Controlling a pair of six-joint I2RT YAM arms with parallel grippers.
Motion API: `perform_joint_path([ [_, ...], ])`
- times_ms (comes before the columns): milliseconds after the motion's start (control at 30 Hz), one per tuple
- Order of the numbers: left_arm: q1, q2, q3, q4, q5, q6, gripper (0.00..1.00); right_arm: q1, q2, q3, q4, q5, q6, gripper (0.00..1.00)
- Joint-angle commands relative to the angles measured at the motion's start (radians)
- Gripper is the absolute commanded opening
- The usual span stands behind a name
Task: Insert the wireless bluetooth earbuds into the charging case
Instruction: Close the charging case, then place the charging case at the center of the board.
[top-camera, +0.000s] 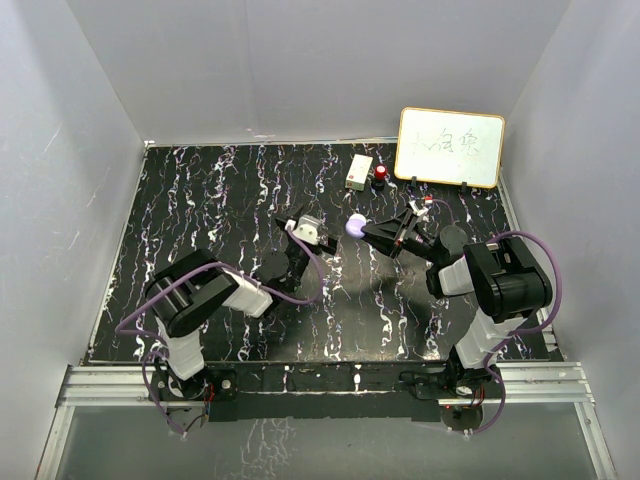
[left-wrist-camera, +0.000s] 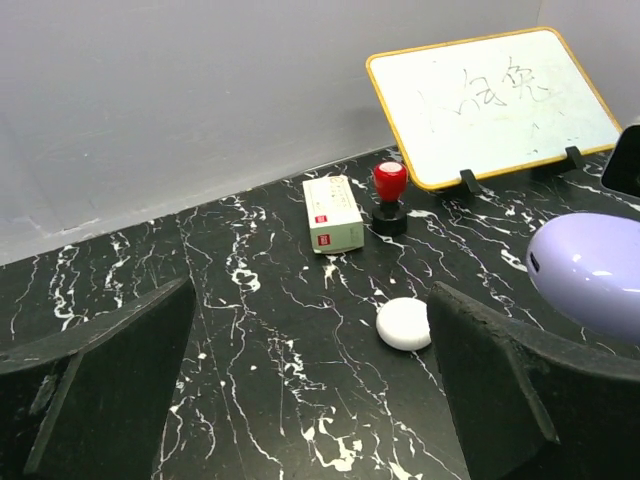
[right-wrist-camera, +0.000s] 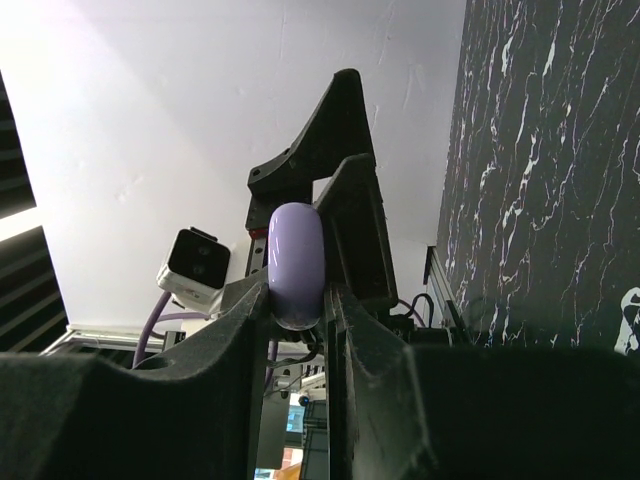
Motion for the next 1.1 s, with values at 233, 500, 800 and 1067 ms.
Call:
perform_joint_path([
  [233,0.022,-0.238,-0.071,-0.075,-0.183,-0.027,0.99,0.001,-0.02,0.004,0.047,-0.02,-0.103,0.0],
  [500,0.108,-0.662,-0.001,-1.018,-0.194,-0.481,0.99,0.002,-0.187,0.101,-0.653,0.067,-0.616,0.0],
  [800,0.133,-0.765,0.138,-1.497,-0.08,-0.68,0.99,0.002,-0.185,0.184,-0.964,0.206,-0.796,0.0],
  [1067,0.15,-0.761,0.174,-1.586,0.015,-0.772,0.99,0.0,-0.145,0.206,-1.088,0.337,-0.854,0.0],
])
